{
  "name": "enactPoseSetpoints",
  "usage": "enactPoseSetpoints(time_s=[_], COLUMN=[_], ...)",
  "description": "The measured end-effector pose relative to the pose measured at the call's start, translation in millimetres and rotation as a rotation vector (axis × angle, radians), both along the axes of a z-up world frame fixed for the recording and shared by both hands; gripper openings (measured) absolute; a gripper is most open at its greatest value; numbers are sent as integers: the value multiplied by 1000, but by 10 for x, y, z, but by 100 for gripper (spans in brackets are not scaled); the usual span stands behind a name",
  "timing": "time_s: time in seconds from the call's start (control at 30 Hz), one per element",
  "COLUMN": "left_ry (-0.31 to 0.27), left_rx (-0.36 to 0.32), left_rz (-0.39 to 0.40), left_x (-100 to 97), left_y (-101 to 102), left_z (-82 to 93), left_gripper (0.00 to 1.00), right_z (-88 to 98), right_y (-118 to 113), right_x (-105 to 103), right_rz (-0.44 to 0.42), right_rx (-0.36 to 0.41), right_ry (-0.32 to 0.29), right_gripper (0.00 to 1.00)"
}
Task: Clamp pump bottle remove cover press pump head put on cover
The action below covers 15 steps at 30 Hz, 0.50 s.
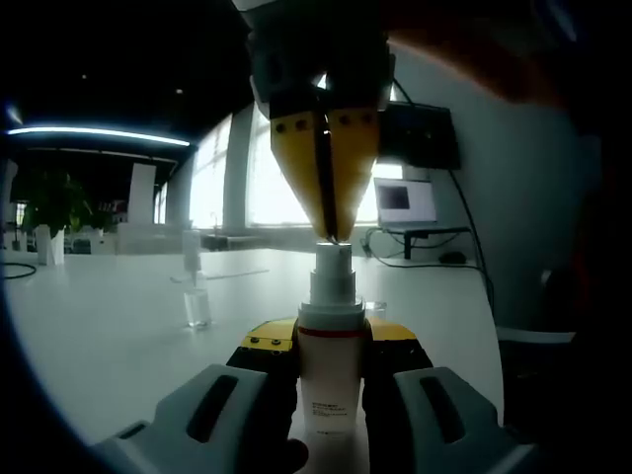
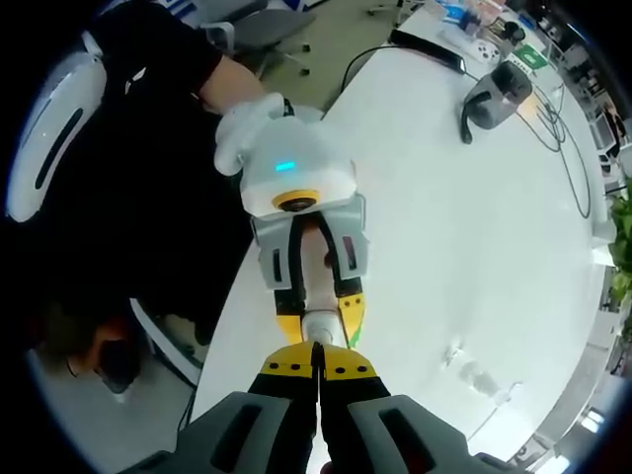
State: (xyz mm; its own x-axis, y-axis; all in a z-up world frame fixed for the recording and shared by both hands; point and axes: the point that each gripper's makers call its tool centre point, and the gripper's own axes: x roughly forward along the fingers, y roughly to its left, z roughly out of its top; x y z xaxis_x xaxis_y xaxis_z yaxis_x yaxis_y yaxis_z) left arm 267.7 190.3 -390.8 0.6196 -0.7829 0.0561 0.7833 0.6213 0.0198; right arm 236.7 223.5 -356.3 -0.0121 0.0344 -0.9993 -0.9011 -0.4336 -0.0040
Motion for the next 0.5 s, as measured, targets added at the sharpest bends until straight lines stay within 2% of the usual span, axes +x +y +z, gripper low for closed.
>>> enactPoseSetpoints(time_s=[0.5], left_ry=[1], left_rx=[0], left_rz=[0], left_x=[-2], left_y=[-5], left_z=[4], left_gripper=[15], right_z=[3], right_y=[-1], right_x=[3], right_rz=[9], right_rx=[-1], right_ry=[-9], right_gripper=[0])
